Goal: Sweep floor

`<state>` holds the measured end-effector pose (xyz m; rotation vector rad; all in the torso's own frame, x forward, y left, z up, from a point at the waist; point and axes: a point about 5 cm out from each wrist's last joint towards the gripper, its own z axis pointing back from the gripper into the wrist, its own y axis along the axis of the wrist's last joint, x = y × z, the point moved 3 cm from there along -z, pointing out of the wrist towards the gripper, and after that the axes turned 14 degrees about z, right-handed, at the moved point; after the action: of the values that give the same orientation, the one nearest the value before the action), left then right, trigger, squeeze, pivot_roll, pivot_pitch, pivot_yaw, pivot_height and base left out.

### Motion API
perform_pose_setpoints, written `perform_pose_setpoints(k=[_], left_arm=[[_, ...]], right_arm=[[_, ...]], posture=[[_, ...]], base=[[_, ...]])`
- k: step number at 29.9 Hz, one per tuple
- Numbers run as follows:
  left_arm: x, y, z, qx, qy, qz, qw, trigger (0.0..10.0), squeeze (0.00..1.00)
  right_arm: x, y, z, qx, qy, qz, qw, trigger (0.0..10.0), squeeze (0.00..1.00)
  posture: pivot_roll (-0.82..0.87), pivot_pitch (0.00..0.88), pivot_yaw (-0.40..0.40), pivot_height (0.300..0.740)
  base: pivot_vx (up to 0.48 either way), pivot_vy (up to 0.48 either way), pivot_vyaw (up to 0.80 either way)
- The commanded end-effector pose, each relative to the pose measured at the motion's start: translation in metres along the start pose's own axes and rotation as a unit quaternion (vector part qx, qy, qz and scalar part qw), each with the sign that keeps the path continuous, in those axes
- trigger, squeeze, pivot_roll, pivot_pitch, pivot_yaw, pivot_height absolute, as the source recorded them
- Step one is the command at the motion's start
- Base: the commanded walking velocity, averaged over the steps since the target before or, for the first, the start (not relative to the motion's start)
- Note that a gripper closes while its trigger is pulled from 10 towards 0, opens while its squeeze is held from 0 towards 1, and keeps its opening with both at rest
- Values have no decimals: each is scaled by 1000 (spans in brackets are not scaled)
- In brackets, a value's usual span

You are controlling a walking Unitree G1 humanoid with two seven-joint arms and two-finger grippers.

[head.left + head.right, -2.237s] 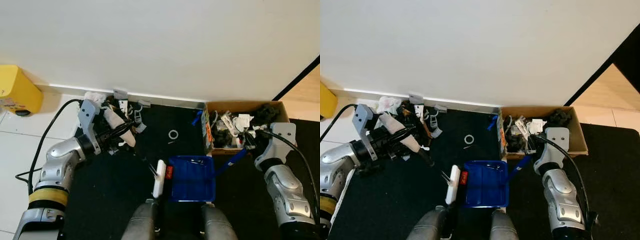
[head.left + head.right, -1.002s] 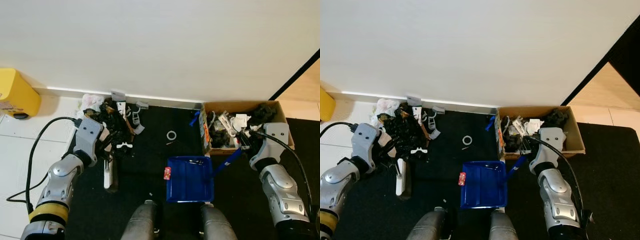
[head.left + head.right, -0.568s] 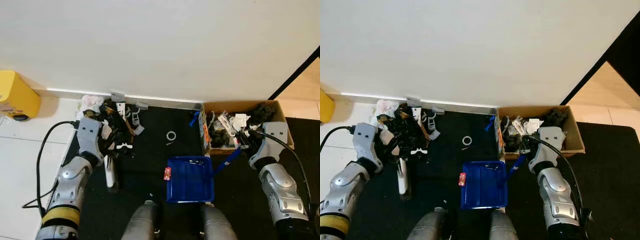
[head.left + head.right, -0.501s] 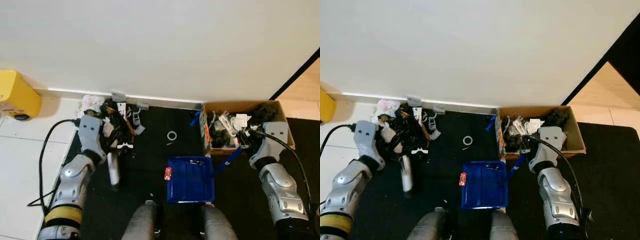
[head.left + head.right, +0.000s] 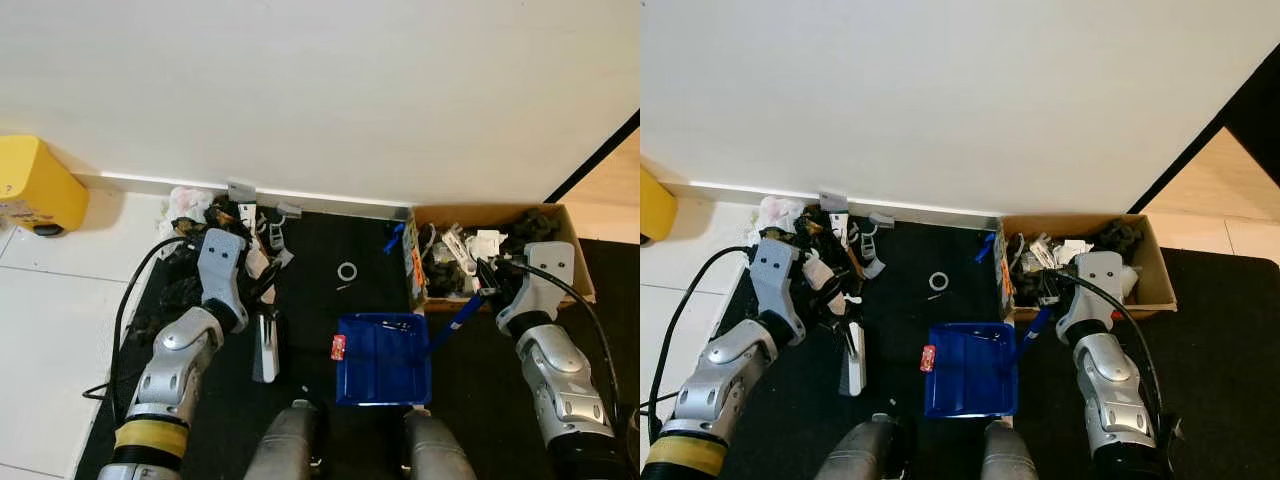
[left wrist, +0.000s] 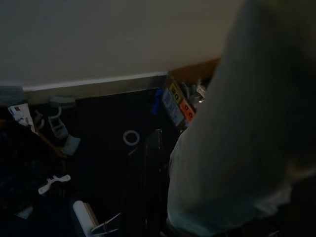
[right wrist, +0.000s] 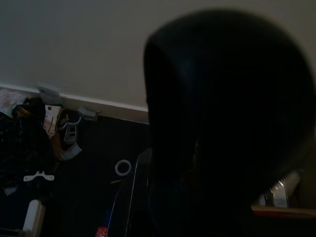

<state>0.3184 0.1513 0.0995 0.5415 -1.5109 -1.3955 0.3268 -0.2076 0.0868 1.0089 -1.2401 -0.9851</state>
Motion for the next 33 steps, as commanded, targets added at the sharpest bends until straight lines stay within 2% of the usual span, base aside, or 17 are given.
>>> perform_pose_setpoints(k=[1,8,15,21,28,33], left_arm=[[15,-36,-1,-54,-17,108,993,10000,0],[24,-28,-5,-57,-22,117,991,10000,0],[33,-12,-14,-22,-32,135,990,10000,0],[41,-6,-18,-18,-45,139,989,10000,0],[48,0,-19,-12,-64,143,988,10000,0],[55,6,-19,-4,-83,151,985,10000,0]], right_arm=[[-18,-22,6,-42,32,-16,998,10000,0],[-19,-22,3,-42,33,-17,998,10000,0],[-23,-22,1,-39,37,-19,998,10000,0],[-23,-22,0,-37,40,-14,998,10000,0],[-33,-26,4,-27,71,28,997,10000,0],[-38,-28,6,-25,80,29,996,10000,0]], posture=[[106,289,40,740],[113,284,39,740],[113,278,39,740],[108,268,39,740],[112,259,37,740],[113,257,36,740]], base=[[0,0,0],[0,0,0],[0,0,0],[0,0,0],[0,0,0],[0,0,0]])
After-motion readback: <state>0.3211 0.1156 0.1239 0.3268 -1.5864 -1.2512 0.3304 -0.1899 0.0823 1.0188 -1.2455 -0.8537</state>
